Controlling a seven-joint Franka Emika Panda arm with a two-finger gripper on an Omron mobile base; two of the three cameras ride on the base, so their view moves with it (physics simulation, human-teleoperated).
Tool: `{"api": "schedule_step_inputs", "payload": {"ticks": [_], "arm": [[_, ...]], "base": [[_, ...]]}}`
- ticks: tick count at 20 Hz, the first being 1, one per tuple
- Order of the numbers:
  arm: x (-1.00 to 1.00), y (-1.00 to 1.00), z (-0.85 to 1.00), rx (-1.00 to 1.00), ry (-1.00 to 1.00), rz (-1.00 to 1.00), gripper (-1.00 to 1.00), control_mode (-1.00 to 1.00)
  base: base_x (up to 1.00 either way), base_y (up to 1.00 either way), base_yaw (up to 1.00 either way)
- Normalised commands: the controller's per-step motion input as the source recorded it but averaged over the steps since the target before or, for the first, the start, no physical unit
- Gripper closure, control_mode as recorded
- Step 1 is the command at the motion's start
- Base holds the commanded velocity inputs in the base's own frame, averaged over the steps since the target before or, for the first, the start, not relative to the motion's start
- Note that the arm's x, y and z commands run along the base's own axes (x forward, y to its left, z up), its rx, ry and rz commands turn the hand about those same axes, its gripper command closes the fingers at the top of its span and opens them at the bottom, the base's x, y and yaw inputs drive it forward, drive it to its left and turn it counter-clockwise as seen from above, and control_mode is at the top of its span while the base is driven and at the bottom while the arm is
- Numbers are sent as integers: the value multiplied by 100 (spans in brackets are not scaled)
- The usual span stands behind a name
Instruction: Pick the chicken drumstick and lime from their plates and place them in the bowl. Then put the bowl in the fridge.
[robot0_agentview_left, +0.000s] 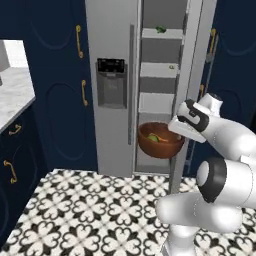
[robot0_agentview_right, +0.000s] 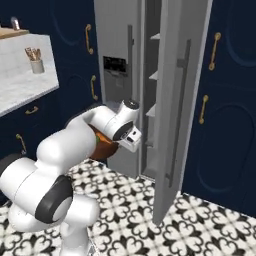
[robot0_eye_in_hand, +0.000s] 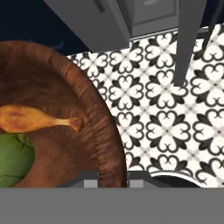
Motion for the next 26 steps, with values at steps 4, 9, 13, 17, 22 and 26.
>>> {"api": "schedule_step_inputs", "payload": {"ticks": [4,9,13,17,22,26], "arm": [[0,0,0,0,0,0,100,100],[0,0,0,0,0,0,100,100],[0,0,0,0,0,0,100,100],[0,0,0,0,0,0,100,100],[0,0,0,0,0,0,100,100],[0,0,0,0,0,0,100,100]], "base": [[100,100,-44],[92,73,-35],[81,48,-40],[39,0,-6],[40,-23,-1],[60,-9,-2]]}}
